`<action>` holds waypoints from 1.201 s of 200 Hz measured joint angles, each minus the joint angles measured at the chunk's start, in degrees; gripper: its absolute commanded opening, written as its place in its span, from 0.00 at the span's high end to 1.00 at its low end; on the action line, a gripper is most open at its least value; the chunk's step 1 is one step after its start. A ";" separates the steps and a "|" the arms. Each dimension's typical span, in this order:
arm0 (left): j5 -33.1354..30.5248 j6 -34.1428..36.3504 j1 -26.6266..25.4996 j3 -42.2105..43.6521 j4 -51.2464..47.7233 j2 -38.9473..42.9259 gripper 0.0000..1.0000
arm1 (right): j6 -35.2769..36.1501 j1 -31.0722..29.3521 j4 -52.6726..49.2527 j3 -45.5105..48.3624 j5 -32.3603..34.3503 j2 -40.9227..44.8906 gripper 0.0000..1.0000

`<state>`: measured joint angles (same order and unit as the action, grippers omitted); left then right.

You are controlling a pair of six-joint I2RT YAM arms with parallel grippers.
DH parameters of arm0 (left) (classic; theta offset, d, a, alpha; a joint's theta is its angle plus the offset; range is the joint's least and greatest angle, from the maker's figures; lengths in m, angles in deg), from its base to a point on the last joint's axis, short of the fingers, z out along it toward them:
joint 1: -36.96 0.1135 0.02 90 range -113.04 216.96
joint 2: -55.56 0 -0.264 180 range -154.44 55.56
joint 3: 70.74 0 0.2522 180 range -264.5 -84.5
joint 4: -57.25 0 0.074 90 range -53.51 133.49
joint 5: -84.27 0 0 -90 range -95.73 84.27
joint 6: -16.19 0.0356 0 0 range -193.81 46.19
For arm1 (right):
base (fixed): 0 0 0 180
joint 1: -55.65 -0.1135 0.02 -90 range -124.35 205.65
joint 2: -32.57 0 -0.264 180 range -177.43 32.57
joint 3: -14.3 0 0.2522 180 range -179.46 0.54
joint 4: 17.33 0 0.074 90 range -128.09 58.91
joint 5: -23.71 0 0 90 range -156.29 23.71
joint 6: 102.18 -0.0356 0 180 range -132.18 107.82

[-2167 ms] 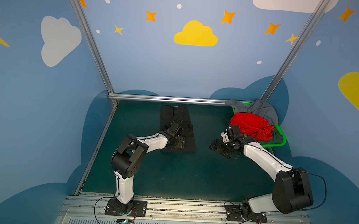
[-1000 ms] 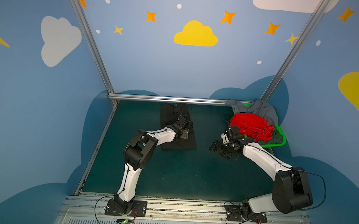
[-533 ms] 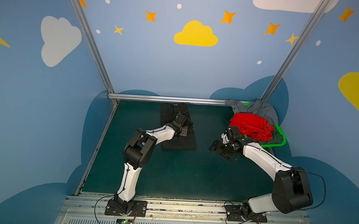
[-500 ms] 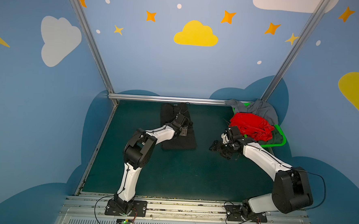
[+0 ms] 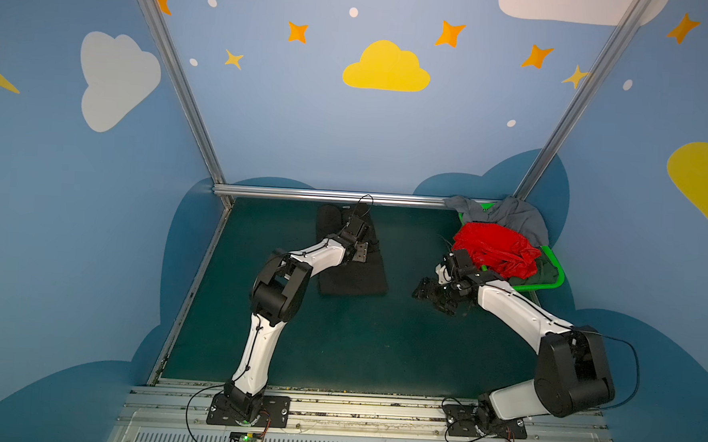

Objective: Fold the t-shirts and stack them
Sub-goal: 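Move both grippers to opposite sides of the black bundle and grasp its edges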

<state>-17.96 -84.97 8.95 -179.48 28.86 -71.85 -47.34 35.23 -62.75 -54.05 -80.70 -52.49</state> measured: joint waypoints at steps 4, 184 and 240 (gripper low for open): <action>0.00 0.09 0.09 -0.35 -0.17 -0.13 0.25 | 0.00 0.00 0.00 0.00 0.00 -0.09 0.20; -2.49 -1.73 6.43 14.56 -5.53 25.49 0.00 | 0.22 -2.67 1.60 -3.80 -3.10 -6.14 0.20; 4.31 -10.73 6.62 39.58 -4.11 45.72 0.11 | 0.42 -5.64 6.10 -11.56 -6.40 -19.02 0.26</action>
<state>-13.66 -95.70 15.58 -139.90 24.75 -26.13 -46.92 29.59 -56.65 -65.61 -87.11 -71.50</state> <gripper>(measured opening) 0.935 0.758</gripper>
